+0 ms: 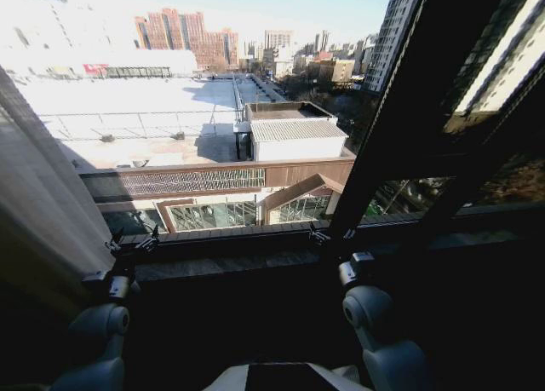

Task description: Open the curtains by pulling them apart, changing their state from closed to fully open.

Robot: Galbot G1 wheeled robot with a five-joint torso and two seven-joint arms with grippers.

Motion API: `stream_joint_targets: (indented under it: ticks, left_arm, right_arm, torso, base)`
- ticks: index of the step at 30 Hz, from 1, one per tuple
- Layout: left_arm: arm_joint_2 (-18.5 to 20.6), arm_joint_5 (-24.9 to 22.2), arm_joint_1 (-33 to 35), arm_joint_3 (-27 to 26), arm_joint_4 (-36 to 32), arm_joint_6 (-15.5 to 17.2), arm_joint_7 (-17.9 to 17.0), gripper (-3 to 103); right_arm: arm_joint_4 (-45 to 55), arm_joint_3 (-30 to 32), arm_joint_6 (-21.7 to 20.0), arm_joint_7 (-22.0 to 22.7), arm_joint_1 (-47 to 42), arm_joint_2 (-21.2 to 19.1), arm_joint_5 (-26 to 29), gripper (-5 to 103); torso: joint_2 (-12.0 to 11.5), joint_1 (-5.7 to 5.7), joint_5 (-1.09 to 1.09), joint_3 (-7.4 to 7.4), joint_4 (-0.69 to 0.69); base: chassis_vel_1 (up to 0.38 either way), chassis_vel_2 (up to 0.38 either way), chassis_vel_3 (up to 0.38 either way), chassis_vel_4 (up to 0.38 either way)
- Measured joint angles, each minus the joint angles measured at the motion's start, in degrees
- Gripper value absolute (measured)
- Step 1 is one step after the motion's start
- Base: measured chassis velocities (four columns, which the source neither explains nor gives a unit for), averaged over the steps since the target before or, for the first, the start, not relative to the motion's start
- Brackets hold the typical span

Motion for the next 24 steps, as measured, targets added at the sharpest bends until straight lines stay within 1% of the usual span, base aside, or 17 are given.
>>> stream_joint_targets:
  ticks: [5,10,17,21,24]
  left_arm:
    - [-0.22,0.48,0.18,0.35,-0.22,-0.13,0.19,100]
    - [-0.28,0.65,0.52,0.21,-0.38,-0.42,0.19,100]
    - [-0.92,1.28,1.02,0.23,-0.39,-1.02,0.37,100]
    - [-1.34,1.7,1.1,0.42,-0.39,-1.31,0.64,100]
    - [-1.57,1.84,1.16,0.45,-0.39,-1.48,1.46,100]
  right_arm:
    - [-0.25,0.18,-0.13,0.02,0.08,0.01,-0.09,100]
    - [-0.28,0.09,-1.44,0.46,0.55,0.15,-0.31,100]
    - [-0.27,0.09,-1.68,0.57,0.58,0.02,-0.49,100]
    - [-0.2,0.17,-1.67,0.92,0.58,-0.11,-0.47,100]
    - [-0.02,0.19,-1.67,1.22,0.52,-0.15,-0.45,100]
  torso:
    - [0.0,0.0,0.01,0.0,-0.01]
    - [0.0,-0.02,0.02,0.0,0.0]
    - [0.0,-0.01,0.0,0.0,-0.01]
    - [0.0,-0.01,0.02,0.01,-0.01]
    - [0.0,-0.02,0.01,0.0,0.0]
  base:
    - [-0.235,-0.266,0.227,0.254]
    - [-0.29,-0.309,0.276,0.336]
    - [-0.312,-0.38,0.29,0.379]
    - [-0.321,-0.395,0.318,0.408]
    - [-0.337,-0.404,0.348,0.4]
